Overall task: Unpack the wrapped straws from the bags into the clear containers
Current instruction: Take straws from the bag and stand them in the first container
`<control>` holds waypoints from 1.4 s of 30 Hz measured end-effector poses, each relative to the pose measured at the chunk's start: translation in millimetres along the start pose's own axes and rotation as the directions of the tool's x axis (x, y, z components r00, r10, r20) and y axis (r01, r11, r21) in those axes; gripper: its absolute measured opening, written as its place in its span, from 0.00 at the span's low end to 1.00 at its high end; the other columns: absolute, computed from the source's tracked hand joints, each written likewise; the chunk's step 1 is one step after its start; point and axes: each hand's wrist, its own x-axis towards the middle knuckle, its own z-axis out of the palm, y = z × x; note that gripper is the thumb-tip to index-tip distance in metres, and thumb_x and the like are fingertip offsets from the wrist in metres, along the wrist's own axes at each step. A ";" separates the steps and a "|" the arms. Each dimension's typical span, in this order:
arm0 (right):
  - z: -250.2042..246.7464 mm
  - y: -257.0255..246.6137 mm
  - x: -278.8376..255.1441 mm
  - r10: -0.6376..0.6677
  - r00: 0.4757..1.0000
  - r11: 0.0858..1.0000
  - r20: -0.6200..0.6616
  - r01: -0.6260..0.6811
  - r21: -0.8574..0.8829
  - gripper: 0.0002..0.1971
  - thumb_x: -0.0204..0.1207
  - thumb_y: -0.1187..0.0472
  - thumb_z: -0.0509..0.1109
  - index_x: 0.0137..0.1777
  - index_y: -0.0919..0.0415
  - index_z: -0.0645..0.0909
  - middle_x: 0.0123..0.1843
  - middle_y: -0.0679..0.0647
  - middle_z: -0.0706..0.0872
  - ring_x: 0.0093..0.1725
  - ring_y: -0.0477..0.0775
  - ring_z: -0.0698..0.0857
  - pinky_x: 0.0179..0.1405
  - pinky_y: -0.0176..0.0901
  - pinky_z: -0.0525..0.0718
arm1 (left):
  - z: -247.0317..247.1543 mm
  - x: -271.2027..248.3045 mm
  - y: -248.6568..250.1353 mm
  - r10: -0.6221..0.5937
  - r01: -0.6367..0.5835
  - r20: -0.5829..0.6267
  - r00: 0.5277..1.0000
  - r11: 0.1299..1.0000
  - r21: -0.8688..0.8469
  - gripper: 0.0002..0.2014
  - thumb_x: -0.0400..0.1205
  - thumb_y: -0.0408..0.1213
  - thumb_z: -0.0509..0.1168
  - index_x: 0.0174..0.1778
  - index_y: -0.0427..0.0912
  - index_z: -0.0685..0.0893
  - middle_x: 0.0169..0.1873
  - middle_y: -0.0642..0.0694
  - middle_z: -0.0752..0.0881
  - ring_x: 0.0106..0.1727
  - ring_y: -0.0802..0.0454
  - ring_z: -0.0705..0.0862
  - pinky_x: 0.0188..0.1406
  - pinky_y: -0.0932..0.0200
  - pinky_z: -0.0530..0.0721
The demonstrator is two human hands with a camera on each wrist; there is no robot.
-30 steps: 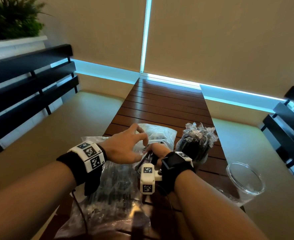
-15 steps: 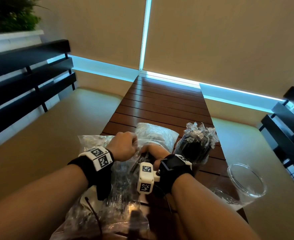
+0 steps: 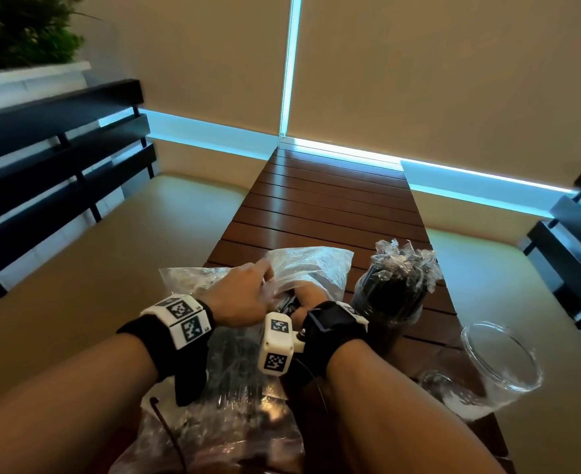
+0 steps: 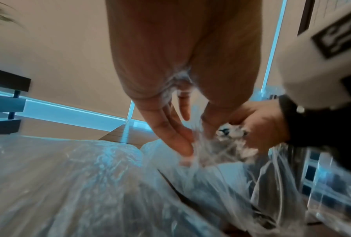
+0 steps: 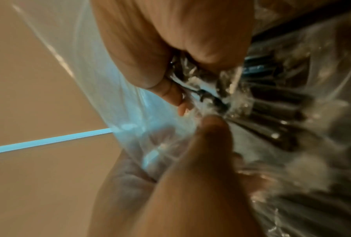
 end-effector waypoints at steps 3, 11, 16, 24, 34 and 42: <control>-5.7 -0.5 -13.6 0.022 0.992 0.998 0.127 -0.015 -0.057 0.15 0.83 0.74 0.60 0.38 0.69 0.85 0.26 0.60 0.86 0.33 0.57 0.83 0.30 0.46 0.84 | 8.1 5.5 -0.4 -0.037 0.041 -0.080 0.996 0.998 0.045 0.16 0.75 0.44 0.75 0.52 0.44 0.77 0.48 0.45 0.86 0.48 0.47 0.84 0.43 0.56 0.81; -13.1 -9.9 -31.9 0.001 0.993 0.987 0.114 0.017 -0.157 0.09 0.81 0.73 0.59 0.46 0.69 0.81 0.25 0.58 0.84 0.22 0.57 0.83 0.28 0.46 0.83 | 4.9 12.0 7.8 -0.209 0.214 -0.142 0.968 0.976 0.026 0.08 0.79 0.44 0.68 0.42 0.43 0.85 0.39 0.44 0.89 0.33 0.50 0.88 0.27 0.60 0.84; -6.8 -11.3 -33.6 -0.005 0.989 0.992 0.149 0.024 -0.121 0.10 0.75 0.77 0.59 0.40 0.71 0.82 0.32 0.62 0.84 0.30 0.58 0.85 0.34 0.48 0.85 | 1.4 8.8 12.3 -0.314 0.340 0.158 0.936 0.922 -0.184 0.17 0.80 0.49 0.71 0.44 0.36 0.86 0.32 0.42 0.91 0.27 0.51 0.88 0.22 0.62 0.82; -6.9 -9.6 -32.7 0.053 0.984 0.995 0.167 -0.066 0.071 0.20 0.78 0.74 0.59 0.69 0.74 0.78 0.49 0.66 0.88 0.44 0.63 0.87 0.54 0.55 0.88 | 6.0 15.2 1.7 -0.358 0.369 0.094 0.929 0.869 -0.330 0.09 0.79 0.42 0.73 0.40 0.39 0.87 0.33 0.43 0.88 0.28 0.51 0.82 0.26 0.61 0.78; -15.5 4.2 -82.3 0.022 0.983 0.989 0.182 0.006 -0.150 0.11 0.82 0.72 0.59 0.38 0.65 0.76 0.26 0.55 0.75 0.18 0.47 0.74 0.17 0.35 0.78 | 0.1 26.3 -1.4 -0.352 0.398 -0.287 0.891 0.909 0.124 0.03 0.74 0.33 0.64 0.41 0.40 0.77 0.46 0.36 0.85 0.47 0.35 0.84 0.46 0.49 0.86; -59.4 20.8 -155.0 -0.066 0.947 0.794 0.315 0.241 -0.559 0.07 0.83 0.64 0.67 0.44 0.61 0.75 0.26 0.53 0.74 0.22 0.49 0.72 0.19 0.39 0.76 | -6.3 22.4 -4.7 -0.344 0.407 -0.297 0.891 0.894 0.185 0.02 0.76 0.33 0.64 0.41 0.40 0.76 0.49 0.35 0.87 0.47 0.36 0.84 0.42 0.53 0.80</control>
